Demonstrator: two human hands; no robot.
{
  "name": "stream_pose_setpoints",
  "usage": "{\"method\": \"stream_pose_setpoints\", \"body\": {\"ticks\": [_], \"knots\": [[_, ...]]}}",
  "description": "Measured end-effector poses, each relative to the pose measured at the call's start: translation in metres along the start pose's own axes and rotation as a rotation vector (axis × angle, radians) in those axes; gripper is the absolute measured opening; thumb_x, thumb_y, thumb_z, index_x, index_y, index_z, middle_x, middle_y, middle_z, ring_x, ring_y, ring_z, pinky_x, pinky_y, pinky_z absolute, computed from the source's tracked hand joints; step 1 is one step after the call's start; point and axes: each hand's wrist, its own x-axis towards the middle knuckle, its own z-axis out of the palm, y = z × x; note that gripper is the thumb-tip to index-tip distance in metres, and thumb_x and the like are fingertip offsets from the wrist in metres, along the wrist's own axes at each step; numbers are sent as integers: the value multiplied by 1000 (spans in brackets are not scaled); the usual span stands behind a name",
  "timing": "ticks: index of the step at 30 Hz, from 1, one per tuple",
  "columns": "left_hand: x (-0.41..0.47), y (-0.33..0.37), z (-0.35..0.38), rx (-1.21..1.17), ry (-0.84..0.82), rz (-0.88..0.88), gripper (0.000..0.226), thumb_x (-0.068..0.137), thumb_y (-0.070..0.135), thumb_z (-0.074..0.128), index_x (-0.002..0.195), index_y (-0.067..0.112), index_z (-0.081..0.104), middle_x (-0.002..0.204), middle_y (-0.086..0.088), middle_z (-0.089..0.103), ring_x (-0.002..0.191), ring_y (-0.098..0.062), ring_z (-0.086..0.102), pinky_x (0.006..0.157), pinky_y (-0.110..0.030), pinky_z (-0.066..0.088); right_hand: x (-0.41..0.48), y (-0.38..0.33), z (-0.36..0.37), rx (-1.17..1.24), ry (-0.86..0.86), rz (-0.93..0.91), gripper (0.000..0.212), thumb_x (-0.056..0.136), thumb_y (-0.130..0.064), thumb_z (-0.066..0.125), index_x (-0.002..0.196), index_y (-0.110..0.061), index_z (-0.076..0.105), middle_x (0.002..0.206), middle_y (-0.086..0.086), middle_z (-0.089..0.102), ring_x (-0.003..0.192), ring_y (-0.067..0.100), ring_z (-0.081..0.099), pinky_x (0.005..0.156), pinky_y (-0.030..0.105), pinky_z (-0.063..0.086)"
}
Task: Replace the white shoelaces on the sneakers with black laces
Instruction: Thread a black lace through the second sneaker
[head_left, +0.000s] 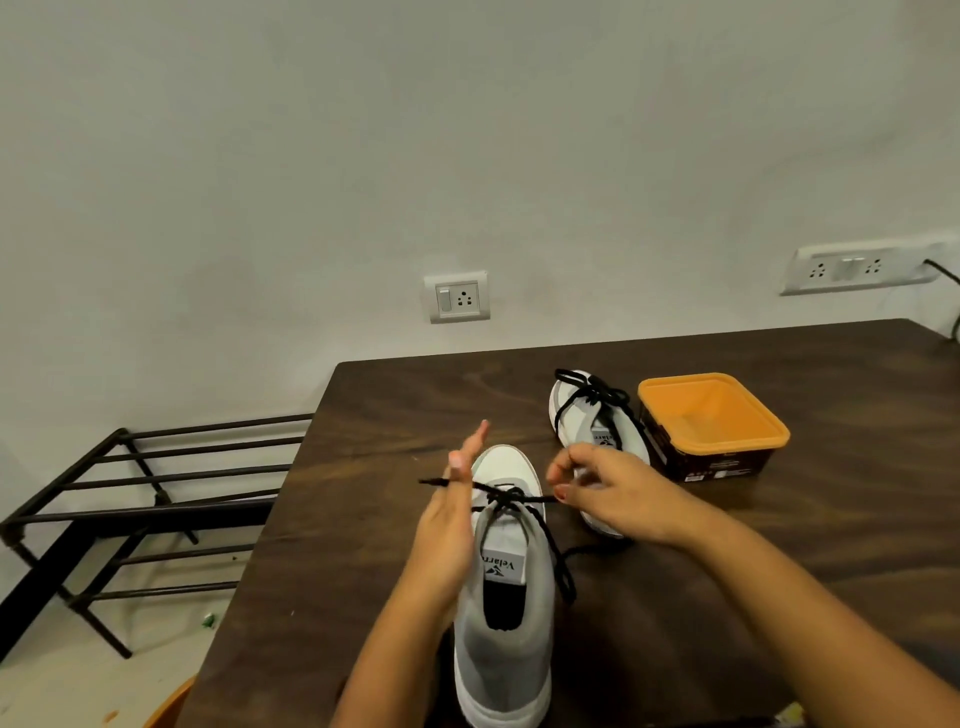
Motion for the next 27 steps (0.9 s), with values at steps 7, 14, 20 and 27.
{"method": "stream_pose_setpoints", "body": {"ticks": [7,14,20,27], "knots": [[1,0,16,492,54,36,49,83,59,4,130,64,-7,158,16,-4,145,-9,-3,117,-47,-1,1,-22,37,657,-141,-27,19,100,-14,45,111,-20,59,66,2,54,52,7,46,53,17,42],[12,-36,-7,529,2,-78,52,77,59,66,118,27,63,117,7,62,108,-10,57,91,-27,47,17,-3,22,406,102,27,17,88,-17,67,75,-6,69,55,-1,59,44,-2,49,51,11,39],[9,-42,-5,465,279,-114,13,86,29,66,96,26,73,88,6,71,87,-14,64,80,-30,51,32,16,33,434,219,108,5,87,-8,66,85,-10,63,64,1,68,49,7,53,47,18,42],[22,-66,-9,9,258,-326,21,66,39,65,77,25,75,78,-7,74,85,-34,69,82,-54,55,41,17,55,72,231,-4,12,84,-12,70,92,-14,78,89,-1,75,78,6,64,67,8,44]]}}
